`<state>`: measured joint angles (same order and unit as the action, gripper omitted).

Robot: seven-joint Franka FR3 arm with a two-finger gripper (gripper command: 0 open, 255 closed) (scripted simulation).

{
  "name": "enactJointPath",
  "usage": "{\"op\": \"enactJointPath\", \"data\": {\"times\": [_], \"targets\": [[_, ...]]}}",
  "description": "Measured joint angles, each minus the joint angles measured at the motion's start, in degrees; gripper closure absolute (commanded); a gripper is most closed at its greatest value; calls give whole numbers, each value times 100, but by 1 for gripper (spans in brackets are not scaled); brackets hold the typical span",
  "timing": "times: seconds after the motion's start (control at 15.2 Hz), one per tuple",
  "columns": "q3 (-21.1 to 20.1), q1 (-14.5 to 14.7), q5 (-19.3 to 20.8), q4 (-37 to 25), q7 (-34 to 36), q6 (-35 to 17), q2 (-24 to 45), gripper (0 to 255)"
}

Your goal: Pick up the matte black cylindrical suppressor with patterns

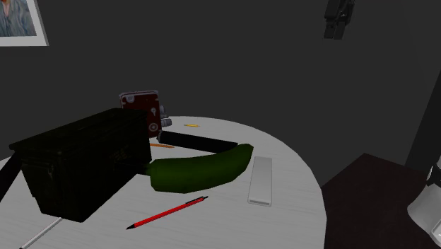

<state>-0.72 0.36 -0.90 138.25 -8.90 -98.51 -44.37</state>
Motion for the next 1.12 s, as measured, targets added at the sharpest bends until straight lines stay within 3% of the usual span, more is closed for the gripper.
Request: {"op": "enactJointPath", "data": {"times": [0.4, 1.12], "targets": [[-300, 141, -54, 28, 158, -622, 626, 0], [-1067, 361, 194, -719, 680, -1947, 2805, 0]]}}
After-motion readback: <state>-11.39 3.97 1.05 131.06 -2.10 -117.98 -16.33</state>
